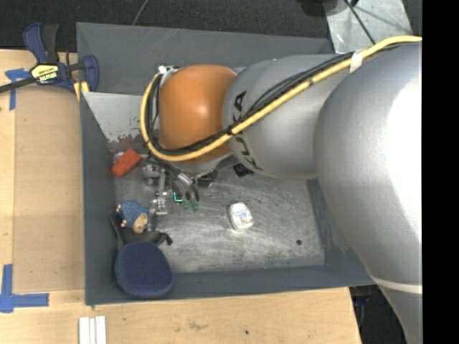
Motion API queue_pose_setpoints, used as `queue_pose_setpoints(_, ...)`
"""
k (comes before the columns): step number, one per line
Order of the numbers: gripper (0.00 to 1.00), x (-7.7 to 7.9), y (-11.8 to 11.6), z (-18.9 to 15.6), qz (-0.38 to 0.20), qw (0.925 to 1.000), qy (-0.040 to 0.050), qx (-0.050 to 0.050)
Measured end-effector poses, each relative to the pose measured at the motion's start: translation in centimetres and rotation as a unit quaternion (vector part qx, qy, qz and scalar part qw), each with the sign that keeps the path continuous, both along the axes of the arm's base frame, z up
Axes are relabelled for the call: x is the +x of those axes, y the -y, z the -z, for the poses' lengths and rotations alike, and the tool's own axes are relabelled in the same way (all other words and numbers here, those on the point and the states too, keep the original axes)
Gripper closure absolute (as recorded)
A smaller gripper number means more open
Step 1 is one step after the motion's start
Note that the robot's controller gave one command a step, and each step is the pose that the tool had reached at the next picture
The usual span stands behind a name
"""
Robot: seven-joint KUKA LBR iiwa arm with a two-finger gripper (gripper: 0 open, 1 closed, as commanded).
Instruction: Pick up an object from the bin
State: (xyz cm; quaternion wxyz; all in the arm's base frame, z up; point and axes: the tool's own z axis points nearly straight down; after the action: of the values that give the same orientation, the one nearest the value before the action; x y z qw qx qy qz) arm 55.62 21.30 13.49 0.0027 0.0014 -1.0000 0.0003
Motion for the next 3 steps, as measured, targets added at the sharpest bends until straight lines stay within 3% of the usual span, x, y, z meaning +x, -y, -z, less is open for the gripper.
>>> queue_pose_setpoints(1,0.00,-2.5,-2.0,5.2,-0.021,0.9997,0.0093,0.003)
queue_pose_setpoints(2,0.00,-4.3,0.0,3.4,0.078,0.9970,0.0031,0.000)
queue_pose_setpoints(3,0.00,-6.4,-2.7,3.4,0.161,0.9870,0.0043,-0.001)
